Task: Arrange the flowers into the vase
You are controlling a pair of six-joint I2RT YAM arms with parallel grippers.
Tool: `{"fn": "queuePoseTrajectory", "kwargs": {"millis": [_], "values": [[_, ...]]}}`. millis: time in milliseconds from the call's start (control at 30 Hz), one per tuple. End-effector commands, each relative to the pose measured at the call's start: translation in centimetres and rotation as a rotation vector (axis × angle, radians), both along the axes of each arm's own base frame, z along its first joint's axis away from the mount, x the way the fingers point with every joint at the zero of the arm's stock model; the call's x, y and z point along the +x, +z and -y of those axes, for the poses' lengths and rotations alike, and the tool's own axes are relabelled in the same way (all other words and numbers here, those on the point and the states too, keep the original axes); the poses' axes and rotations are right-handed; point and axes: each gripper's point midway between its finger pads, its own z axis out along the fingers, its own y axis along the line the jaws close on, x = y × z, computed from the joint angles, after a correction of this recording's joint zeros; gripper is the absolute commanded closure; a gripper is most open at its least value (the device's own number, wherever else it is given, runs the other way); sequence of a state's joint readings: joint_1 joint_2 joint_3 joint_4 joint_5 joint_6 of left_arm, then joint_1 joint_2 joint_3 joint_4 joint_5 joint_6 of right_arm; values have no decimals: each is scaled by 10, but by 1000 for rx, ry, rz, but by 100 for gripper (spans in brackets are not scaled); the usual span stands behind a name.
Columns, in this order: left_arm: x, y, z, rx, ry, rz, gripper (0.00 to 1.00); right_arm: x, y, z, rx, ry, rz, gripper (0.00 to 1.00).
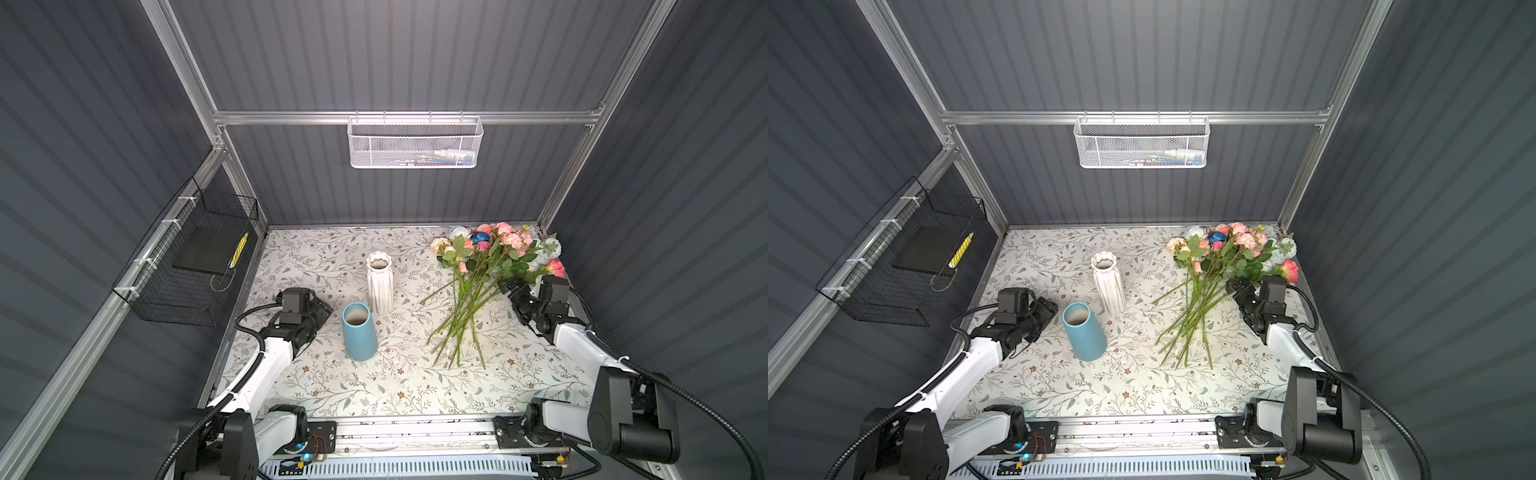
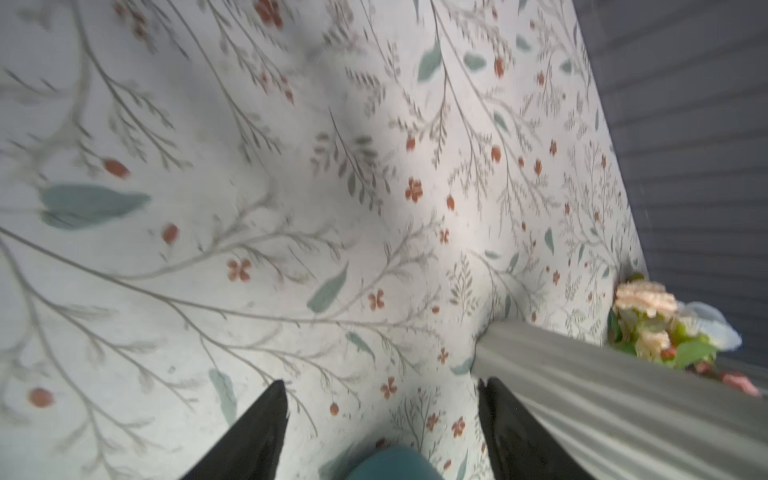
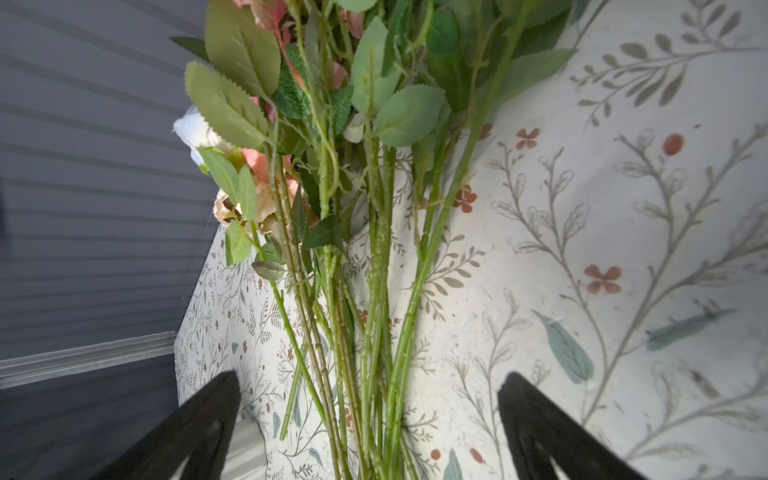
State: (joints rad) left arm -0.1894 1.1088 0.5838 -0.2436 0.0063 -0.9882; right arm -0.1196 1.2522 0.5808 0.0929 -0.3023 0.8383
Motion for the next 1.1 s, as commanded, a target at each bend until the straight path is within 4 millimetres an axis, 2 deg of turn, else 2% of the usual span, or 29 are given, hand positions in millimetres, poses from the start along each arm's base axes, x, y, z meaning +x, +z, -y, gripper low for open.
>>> {"fn": "queuePoseTrajectory", "kwargs": {"millis": [0, 133, 233, 433, 500, 600, 700, 833, 1067], "values": [[-5, 0, 31, -60, -83, 6, 25, 0, 9, -15, -28, 82, 2, 1], [-16, -29, 36, -78, -103, -58, 25, 4, 15, -33, -52, 149, 7, 1], [-20, -38, 44, -111, -137, -44, 25, 10, 23, -65, -90, 254, 28, 1], [-30, -42, 52, -122, -205, -39, 25, 14, 23, -173, -131, 576, 95, 1], [-34, -43, 50, -116, -208, -44, 25, 8, 15, -213, -112, 705, 106, 1], [-39, -47, 49, -114, -211, -51, 24, -2, -6, -252, -166, 818, 78, 1], [-42, -48, 49, -110, -220, -55, 24, -9, -28, -278, -235, 875, 62, 1], [-41, -48, 50, -107, -229, -55, 24, -22, -46, -305, -340, 949, 79, 2], [-37, -47, 54, -118, -244, -55, 24, -40, -80, -315, -485, 966, 123, 15]]}}
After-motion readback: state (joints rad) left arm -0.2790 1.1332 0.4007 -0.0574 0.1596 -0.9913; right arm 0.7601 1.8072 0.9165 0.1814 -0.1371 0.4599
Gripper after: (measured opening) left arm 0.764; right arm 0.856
